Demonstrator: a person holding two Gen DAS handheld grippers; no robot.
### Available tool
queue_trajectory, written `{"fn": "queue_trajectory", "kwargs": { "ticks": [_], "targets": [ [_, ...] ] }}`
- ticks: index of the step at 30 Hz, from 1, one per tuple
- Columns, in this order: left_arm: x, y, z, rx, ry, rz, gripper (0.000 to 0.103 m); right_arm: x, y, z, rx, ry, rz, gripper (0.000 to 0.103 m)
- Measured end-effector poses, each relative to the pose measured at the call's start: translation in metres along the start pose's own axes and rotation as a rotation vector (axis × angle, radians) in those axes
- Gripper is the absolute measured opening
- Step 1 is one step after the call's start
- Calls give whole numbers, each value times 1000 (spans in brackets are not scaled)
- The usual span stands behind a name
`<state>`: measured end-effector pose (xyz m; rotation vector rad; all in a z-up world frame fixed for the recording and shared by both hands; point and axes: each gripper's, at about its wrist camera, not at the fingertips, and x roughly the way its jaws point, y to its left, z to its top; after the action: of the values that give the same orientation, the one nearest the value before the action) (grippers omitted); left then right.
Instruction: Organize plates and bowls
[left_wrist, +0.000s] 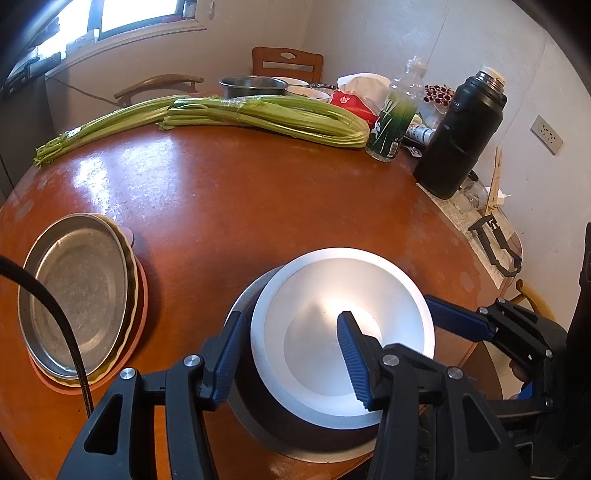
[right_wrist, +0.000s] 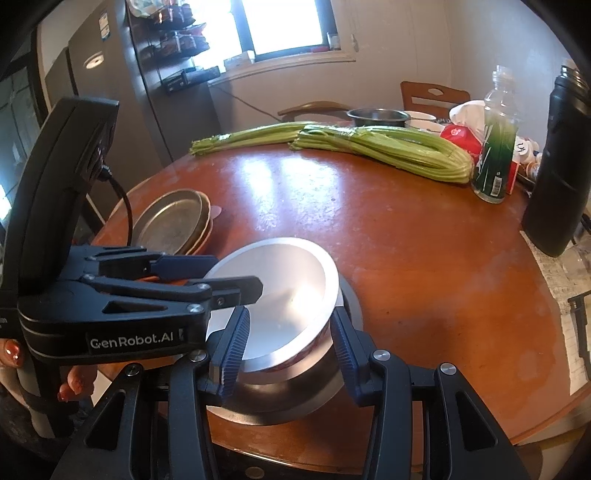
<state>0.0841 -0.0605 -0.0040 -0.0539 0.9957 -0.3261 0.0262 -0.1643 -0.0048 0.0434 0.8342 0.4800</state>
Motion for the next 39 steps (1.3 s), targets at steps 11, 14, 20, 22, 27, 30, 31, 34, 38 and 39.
{"fn": "queue_trajectory", "kwargs": {
  "ticks": [11, 14, 20, 22, 27, 30, 31, 34, 38, 39],
  "targets": [
    [-12, -1, 1, 13, -46, -5, 51, -3, -2, 4, 0, -14, 1, 48],
    [-18, -1, 2, 15, -61, -1, 51, -5, -2, 5, 5, -20, 3, 48],
    [-26, 6, 3, -8, -81, 5, 51, -8, -2, 6, 5, -33, 5, 48],
    [-29, 9, 3, -14, -88, 8, 51, -10, -3, 6, 6, -36, 3, 48],
    [-35, 14, 0, -17, -99, 23, 51, -15, -1, 9, 5, -50, 4, 48],
    [-39, 16, -3, -13, -109, 41, 51, -19, 0, 13, -1, -68, -1, 48],
    [-40, 16, -3, -12, -111, 46, 51, -21, 1, 14, -3, -74, -3, 48],
    [-42, 18, -6, -7, -111, 49, 51, -24, 2, 18, -8, -87, -8, 48],
    [-41, 18, -10, -1, -110, 55, 52, -23, 0, 19, -5, -87, -18, 50],
    [-41, 19, -11, -1, -108, 54, 52, -22, 0, 19, -3, -84, -21, 51]
  ]
}}
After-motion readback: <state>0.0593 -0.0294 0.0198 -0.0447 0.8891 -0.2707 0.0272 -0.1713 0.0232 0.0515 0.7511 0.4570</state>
